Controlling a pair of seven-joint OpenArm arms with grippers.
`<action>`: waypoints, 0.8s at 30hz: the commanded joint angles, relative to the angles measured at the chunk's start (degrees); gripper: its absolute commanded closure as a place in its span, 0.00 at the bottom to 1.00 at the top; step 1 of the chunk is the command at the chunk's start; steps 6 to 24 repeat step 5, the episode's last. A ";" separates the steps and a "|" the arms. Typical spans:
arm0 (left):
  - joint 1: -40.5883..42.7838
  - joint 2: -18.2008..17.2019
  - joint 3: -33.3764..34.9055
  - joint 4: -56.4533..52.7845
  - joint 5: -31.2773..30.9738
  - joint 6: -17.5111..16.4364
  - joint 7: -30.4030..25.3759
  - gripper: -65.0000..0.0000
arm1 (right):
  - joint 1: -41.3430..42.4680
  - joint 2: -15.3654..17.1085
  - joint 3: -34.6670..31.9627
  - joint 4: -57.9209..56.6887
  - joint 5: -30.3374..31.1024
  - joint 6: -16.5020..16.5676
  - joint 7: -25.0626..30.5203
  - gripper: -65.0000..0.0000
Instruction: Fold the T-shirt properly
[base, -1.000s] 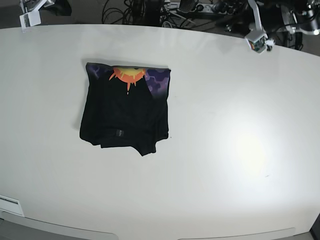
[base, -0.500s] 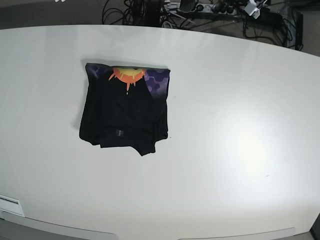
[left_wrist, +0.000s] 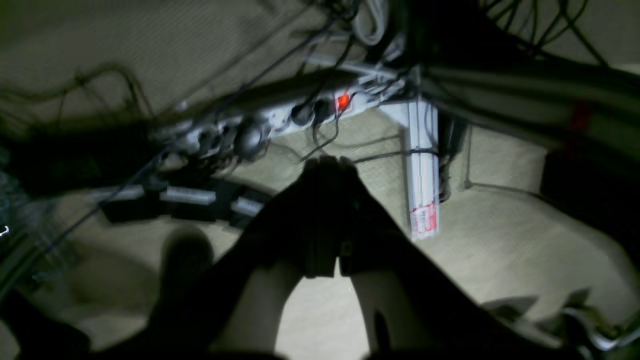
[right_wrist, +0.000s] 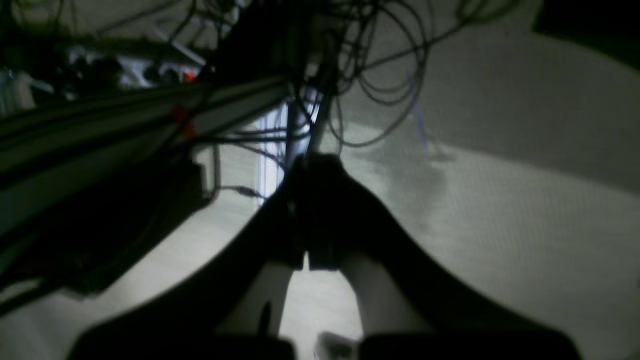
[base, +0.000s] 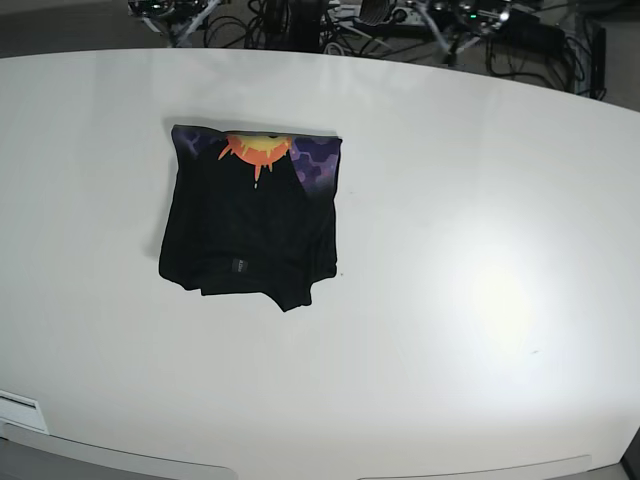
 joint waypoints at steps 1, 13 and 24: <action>0.50 0.50 1.07 0.28 0.33 0.85 -0.15 1.00 | 0.68 -0.57 -2.19 -0.98 -0.66 -1.18 0.66 1.00; 0.61 4.17 3.04 0.61 -2.25 1.29 -0.24 1.00 | 2.12 -3.15 -10.14 -2.27 -1.55 -8.41 0.68 1.00; 0.61 4.17 3.04 0.61 -2.25 1.29 -0.24 1.00 | 2.12 -3.15 -10.14 -2.27 -1.55 -8.41 0.68 1.00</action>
